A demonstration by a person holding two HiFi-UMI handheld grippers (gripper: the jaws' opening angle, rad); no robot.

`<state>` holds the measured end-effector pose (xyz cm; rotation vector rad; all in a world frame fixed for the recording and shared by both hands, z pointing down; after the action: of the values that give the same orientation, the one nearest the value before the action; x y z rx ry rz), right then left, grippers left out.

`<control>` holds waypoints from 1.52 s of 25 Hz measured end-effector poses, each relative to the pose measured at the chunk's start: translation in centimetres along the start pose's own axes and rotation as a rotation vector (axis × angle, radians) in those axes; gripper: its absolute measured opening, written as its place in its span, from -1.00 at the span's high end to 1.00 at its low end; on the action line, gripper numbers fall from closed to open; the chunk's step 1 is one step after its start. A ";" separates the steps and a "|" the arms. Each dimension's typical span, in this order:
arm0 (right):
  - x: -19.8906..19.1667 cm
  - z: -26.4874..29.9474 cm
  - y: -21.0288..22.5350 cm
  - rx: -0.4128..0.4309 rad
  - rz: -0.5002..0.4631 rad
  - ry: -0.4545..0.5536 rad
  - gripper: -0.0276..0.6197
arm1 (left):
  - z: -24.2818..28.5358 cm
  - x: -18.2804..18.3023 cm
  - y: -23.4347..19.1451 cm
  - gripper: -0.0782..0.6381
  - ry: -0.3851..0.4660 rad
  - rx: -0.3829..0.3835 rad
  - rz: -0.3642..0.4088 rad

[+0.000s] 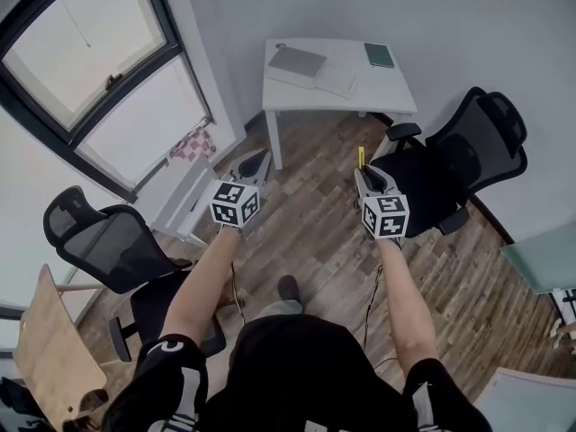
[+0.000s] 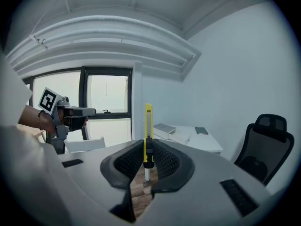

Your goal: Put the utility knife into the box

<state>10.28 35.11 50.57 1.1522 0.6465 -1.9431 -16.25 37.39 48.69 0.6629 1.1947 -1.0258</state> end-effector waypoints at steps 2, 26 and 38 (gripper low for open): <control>0.5 1.1 0.0 -0.004 -0.006 -0.007 0.69 | 0.8 0.3 -1.1 0.71 0.005 -0.006 -0.003; 4.1 12.6 10.0 -0.038 0.022 -0.012 0.69 | 15.9 3.5 -6.8 0.71 -0.013 -0.065 0.007; 9.0 22.9 21.4 0.009 0.026 -0.022 0.69 | 30.1 8.5 -10.4 0.71 -0.036 -0.033 0.003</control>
<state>13.82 2.70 52.33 1.1382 0.6085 -1.9356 -12.49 4.62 49.77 0.6177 1.1762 -1.0099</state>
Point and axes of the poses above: the fingertips, and each gripper's own axes: z forward along the fingers, y to its right, x out of its top, the point moved 4 cm from there along -z, backward along the fingers, and after that the axes turned 11 degrees about -y, right-handed, at the moved point
